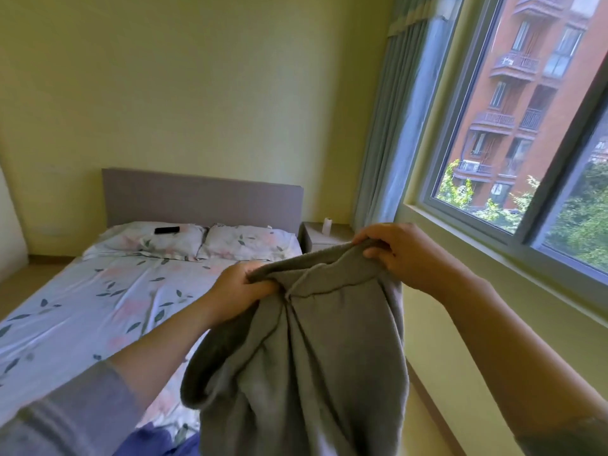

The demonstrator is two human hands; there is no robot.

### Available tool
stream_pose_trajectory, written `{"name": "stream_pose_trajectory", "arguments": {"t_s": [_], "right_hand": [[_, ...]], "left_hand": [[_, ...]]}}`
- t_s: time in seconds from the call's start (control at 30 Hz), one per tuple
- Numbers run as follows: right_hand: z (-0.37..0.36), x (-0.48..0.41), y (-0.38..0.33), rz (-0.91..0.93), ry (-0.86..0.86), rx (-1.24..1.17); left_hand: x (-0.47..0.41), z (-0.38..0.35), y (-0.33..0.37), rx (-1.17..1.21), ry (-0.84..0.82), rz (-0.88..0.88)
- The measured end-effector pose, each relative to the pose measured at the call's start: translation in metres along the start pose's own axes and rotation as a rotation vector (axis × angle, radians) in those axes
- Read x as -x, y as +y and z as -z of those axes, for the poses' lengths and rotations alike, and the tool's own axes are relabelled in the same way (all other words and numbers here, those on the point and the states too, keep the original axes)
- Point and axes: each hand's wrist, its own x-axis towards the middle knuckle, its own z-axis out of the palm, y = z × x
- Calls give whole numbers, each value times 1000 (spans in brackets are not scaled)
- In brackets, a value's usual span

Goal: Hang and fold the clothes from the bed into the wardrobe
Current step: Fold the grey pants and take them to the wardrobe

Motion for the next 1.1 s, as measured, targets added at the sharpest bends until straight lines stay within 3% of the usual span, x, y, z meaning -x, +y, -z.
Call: {"name": "stream_pose_trajectory", "arguments": {"t_s": [0.07,0.13,0.23,0.37,0.7,0.8,0.97,1.1], "right_hand": [[-9,6,10,-58,-111,8],[-16,9,15,-60,-118,20],[-20,8,22,-73,18,-56],[-24,2,27,-70,169,-139],[-42,-7,44,-248,395,-245],[-50,-5,49,-328,410,-328],[-62,1,58,-573,404,-483],[-71,7,51,-655,450,-549]], "left_hand": [[-8,11,2,3,5,6],[-14,18,1,-83,-31,30],[-13,26,-5,-312,-139,115],[2,26,-12,-411,-284,189],[2,53,-26,-496,-184,202],[6,50,-31,-374,-184,233],[6,48,-14,169,-249,518],[-1,38,5,349,-310,652]]}}
